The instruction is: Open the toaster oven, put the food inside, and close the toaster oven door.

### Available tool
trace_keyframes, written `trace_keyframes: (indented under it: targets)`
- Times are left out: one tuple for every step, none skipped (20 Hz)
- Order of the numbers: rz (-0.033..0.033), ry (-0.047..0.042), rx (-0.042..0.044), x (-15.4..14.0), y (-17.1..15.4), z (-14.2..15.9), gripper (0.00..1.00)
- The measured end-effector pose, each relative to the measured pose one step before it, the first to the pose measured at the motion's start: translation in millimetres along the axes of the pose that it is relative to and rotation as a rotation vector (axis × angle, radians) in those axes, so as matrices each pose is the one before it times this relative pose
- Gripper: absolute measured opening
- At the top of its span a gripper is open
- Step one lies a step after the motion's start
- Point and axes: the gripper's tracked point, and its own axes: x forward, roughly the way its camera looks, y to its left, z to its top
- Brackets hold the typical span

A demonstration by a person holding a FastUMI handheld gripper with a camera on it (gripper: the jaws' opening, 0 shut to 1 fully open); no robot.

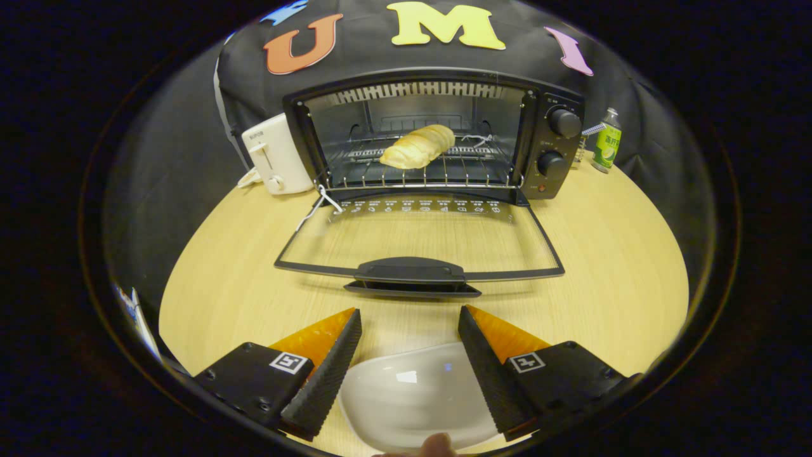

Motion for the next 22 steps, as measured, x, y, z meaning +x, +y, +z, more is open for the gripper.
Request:
trace_keyframes:
  targets:
    - [-0.00853, 0.00900, -0.00374, 4.16, -0.52, -0.50, 1.00]
    - [-0.00872, 0.00951, -0.00371, 4.77, -0.80, -0.53, 1.00]
    - [-0.01566, -0.00790, -0.00478, 3.15, -1.84, 2.31, 1.00]
    - [-0.01499, 0.00425, -0.00253, 1.21, 2.66, -5.89, 1.00]
    - [-0.01612, 0.00103, -0.01233, -0.70, -0.29, 0.85, 0.99]
    - [-0.01416, 0.00096, -0.00432, 1.24, 0.33, -0.74, 0.99]
    - [-0.00879, -0.00762, 0.00482, 0.32, 0.44, 1.27, 0.99]
    - [-0.00422, -0.00951, 0.00629, 0.01, -0.16, 0.76, 0.99]
    - [-0.00120, -0.00611, 0.00543, 0.24, 0.16, 0.93, 0.99]
    - [-0.00263, -0.00267, -0.00150, -0.48, -0.18, -0.76, 0.99]
    - [-0.00490, -0.00204, -0.00274, -1.57, 0.48, 1.10, 0.99]
    - [-0.00731, -0.00716, -0.00701, -2.78, -0.43, 1.13, 0.99]
    - [-0.00527, -0.01288, 0.00370, -3.53, 0.32, 3.20, 0.99]
    - [-0.00249, -0.01696, 0.00667, -5.41, 0.08, 2.81, 0.99]
    - [-0.00064, -0.01212, 0.00663, -5.12, 0.09, 3.78, 0.99]
    - [0.00167, -0.01002, 0.00472, -5.05, 0.16, 3.03, 0.99]
    - [0.00278, -0.01275, 0.01092, -4.16, 0.26, 4.18, 0.99]
    - [0.00376, -0.01075, 0.01675, -3.81, -0.02, 3.83, 0.99]
    - [0.00149, -0.01337, 0.02051, -3.62, 0.30, 4.91, 0.99]
    - [-0.00014, -0.01063, 0.01072, -3.43, 0.76, 5.37, 0.99]
    - [-0.00157, -0.02091, 0.00206, -3.97, 0.80, 6.71, 0.99]
    - [-0.00089, -0.03751, -0.00198, -3.83, 1.18, 10.35, 0.99]
